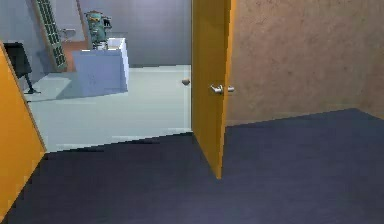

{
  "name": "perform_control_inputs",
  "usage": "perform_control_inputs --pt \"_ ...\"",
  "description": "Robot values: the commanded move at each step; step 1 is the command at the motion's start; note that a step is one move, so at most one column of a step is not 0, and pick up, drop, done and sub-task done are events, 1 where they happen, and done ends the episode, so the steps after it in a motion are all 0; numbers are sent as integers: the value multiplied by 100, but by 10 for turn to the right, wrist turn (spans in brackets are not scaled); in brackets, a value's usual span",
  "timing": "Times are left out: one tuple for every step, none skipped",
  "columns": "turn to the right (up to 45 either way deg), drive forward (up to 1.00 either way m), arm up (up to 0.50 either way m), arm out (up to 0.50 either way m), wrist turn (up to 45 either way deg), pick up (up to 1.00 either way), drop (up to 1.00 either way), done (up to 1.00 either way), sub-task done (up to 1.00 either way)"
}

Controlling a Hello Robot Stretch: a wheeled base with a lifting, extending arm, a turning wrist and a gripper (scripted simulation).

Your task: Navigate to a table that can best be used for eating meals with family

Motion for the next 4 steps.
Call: perform_control_inputs --pt "-150 0 0 0 0 0 0 0 0" --pt "0 5 0 0 0 0 0 0 0" --pt "450 0 0 0 0 0 0 0 0" --pt "390 0 0 0 0 0 0 0 0"
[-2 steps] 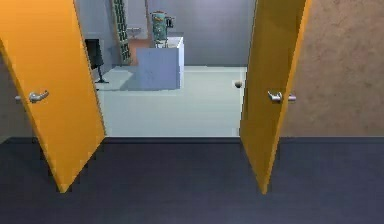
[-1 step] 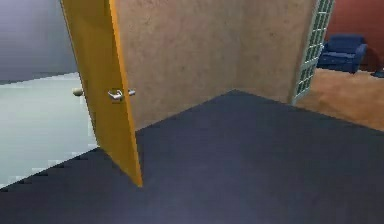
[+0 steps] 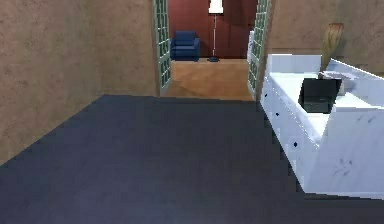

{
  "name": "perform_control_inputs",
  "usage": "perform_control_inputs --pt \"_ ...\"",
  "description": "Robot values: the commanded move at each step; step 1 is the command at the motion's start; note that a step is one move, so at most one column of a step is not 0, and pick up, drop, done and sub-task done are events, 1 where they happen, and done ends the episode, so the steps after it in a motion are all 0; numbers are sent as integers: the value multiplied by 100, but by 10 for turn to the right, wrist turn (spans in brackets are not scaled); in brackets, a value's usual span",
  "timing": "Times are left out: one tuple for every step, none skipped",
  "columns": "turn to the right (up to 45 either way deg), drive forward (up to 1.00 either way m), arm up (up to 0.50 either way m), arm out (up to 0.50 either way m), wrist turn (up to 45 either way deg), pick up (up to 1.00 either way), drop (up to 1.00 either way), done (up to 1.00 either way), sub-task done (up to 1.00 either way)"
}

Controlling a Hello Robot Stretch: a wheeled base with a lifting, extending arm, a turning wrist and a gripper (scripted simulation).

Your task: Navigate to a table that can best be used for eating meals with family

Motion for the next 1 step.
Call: perform_control_inputs --pt "0 100 0 0 0 0 0 0 0"
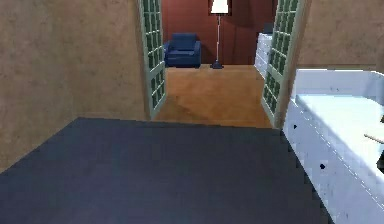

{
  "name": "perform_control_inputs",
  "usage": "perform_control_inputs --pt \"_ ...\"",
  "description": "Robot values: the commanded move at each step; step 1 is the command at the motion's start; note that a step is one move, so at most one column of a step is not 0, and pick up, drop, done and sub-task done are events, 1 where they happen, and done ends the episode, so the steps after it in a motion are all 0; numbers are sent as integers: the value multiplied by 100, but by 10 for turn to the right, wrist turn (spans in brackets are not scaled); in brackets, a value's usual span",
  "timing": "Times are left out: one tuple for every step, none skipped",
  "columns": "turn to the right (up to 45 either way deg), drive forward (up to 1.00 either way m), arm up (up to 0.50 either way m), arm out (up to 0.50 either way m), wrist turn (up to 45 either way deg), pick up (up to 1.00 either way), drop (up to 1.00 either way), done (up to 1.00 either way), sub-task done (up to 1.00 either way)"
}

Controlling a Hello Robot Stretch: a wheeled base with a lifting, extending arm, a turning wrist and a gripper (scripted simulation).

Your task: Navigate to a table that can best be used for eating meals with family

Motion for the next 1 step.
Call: perform_control_inputs --pt "0 100 0 0 0 0 0 0 0"
